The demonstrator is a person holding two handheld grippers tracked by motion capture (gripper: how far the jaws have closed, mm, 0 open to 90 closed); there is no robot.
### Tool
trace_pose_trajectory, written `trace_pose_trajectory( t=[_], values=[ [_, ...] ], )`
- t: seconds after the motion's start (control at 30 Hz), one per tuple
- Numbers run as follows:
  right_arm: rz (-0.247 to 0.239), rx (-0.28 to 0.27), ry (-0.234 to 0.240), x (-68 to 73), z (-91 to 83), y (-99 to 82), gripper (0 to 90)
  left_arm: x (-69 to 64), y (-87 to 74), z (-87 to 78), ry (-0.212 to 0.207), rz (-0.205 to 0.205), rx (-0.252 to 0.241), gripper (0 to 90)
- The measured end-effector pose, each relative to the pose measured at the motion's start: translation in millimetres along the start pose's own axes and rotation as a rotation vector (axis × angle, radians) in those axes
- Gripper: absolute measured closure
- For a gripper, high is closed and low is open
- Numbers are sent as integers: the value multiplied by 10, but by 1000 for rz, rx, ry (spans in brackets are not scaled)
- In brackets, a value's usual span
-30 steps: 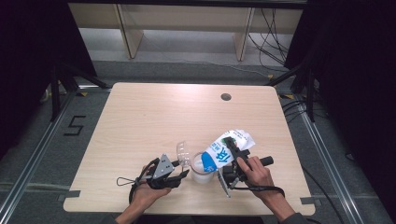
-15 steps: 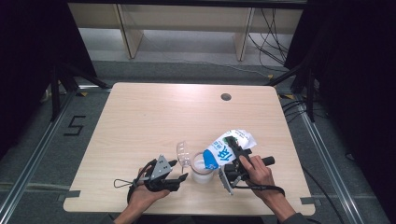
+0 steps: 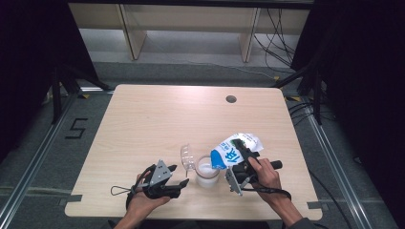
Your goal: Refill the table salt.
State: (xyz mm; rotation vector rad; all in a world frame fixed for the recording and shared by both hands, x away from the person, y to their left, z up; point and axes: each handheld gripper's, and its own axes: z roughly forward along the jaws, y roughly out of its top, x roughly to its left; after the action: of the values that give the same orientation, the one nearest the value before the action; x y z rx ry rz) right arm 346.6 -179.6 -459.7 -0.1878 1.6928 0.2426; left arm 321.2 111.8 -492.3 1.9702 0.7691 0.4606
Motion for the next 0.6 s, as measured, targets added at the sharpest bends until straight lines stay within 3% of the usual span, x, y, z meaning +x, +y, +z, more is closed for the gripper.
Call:
trace_pose_trajectory(
  t=[0.07, 0.1, 0.17, 0.23, 0.27, 0.37, 0.43, 0.47, 0.53, 0.57, 0.6],
  values=[
    [60, -14, 9, 27, 8, -13, 786, 10, 4, -9, -4, 7, 2, 340],
    [62, -2, 12, 25, 3, -15, 786, 29, 6, -17, -5, 27, 5, 340],
    [37, -16, 5, -2, 11, -27, 787, 9, -1, -21, -7, -5, -1, 339],
    [85, -34, 8, 22, 26, -42, 787, 16, 2, -31, 2, 3, 1, 339],
    [79, -24, 9, 10, 18, -46, 788, 13, 0, -32, -1, -3, 3, 339],
    [148, -13, 28, 15, 9, -66, 791, 24, -4, -35, -1, 11, 5, 340],
    [141, -34, 25, 5, 20, -80, 792, 19, -6, -36, -1, 5, 4, 340],
    [207, -1, 54, 7, -3, -84, 796, 19, -6, -37, 0, 6, 4, 340],
    [200, -4, 39, -5, -7, -93, 798, 25, -5, -39, -3, 14, 4, 353],
    [224, -9, 69, -8, 5, -116, 802, 27, -6, -41, -3, 21, 4, 362],
    [244, -4, 69, -3, 4, -122, 803, 26, -7, -40, -3, 18, 4, 362]
  ],
)
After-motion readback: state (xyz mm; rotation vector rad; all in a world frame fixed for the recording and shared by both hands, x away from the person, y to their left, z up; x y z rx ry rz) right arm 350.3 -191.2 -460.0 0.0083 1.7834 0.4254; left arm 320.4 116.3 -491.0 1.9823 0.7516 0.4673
